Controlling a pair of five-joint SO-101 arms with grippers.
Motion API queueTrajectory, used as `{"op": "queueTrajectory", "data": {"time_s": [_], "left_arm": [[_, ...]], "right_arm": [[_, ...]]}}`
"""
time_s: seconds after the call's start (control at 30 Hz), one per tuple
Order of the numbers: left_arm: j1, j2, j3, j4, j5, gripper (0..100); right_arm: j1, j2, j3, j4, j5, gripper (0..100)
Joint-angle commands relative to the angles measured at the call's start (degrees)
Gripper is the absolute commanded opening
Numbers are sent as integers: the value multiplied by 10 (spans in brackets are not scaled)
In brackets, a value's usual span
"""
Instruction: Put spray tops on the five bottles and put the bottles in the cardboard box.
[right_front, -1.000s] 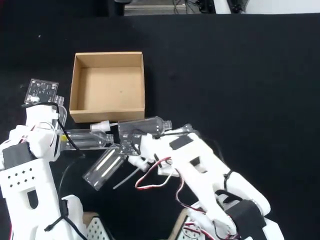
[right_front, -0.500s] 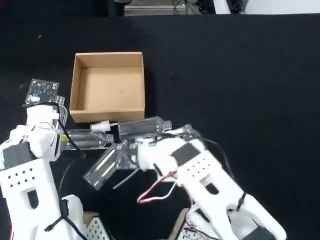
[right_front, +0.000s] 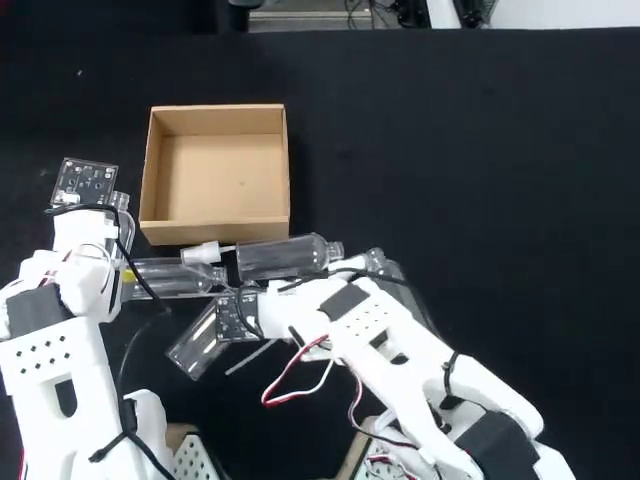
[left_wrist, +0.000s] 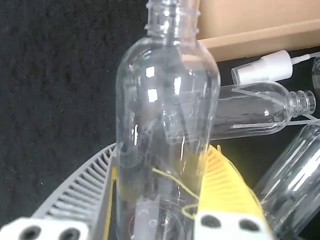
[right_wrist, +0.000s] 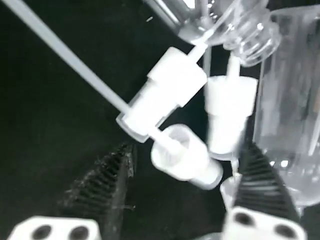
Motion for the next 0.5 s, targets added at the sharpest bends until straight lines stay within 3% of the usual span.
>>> {"op": "queueTrajectory", "data": {"time_s": [0.0, 0.07, 0.23, 0.47], "left_arm": [[1, -4, -8, -4, -3, 29], [1, -4, -8, -4, -3, 29], [1, -4, -7, -4, -3, 29], [7, -4, -13, -7, -3, 29]], "right_arm": [[-4, -8, -4, -14, 3, 111], [-4, -23, 0, -11, -7, 5], [62, -121, -39, 98, -98, 12], [153, -257, -103, 243, -114, 11]]}}
